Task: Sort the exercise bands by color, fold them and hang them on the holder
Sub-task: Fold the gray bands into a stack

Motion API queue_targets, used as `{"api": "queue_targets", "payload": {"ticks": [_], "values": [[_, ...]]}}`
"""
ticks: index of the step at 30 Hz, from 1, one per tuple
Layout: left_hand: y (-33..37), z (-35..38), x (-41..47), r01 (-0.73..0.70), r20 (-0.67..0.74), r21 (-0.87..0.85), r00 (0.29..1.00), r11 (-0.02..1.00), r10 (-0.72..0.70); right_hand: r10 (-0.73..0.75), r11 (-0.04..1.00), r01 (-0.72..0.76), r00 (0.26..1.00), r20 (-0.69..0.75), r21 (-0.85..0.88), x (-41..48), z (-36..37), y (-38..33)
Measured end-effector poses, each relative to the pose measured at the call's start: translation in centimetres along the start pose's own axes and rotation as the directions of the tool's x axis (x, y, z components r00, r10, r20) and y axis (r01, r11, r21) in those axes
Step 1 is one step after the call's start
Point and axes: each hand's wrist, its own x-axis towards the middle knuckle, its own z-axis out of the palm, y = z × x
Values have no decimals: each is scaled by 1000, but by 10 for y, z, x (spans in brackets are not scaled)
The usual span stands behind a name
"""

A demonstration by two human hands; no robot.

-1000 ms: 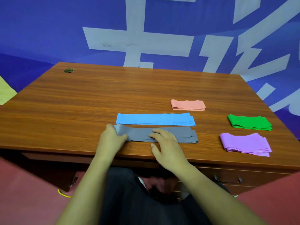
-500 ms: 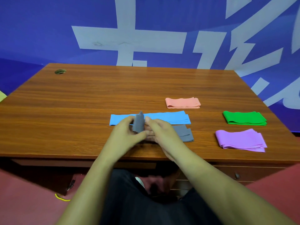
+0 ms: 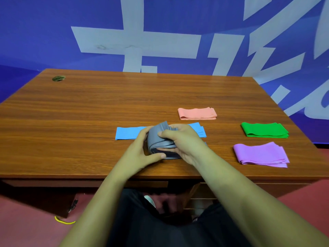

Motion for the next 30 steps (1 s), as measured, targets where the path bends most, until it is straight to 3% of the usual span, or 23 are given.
{"api": "queue_targets", "payload": {"ticks": [7, 12, 20, 25, 30], "values": [[-13, -3, 4, -2, -35, 22, 999, 1000, 2, 107, 991, -108, 994, -20, -79, 5, -19, -12], [-14, -8, 3, -96, -1, 187, 995, 978, 98, 171, 975, -173, 985, -23, -137, 6, -26, -6], [-21, 0, 3, -68, 9, 365, 998, 928, 69, 122, 983, -127, 991, -48, -133, 6, -37, -4], [-21, 6, 6, -81, 4, 295, 997, 952, 83, 50, 951, -97, 985, -163, -294, 9, -59, -3], [-22, 9, 8, -131, 39, 374, 991, 918, 125, -48, 921, -34, 979, -200, -388, 7, -73, -1]]}}
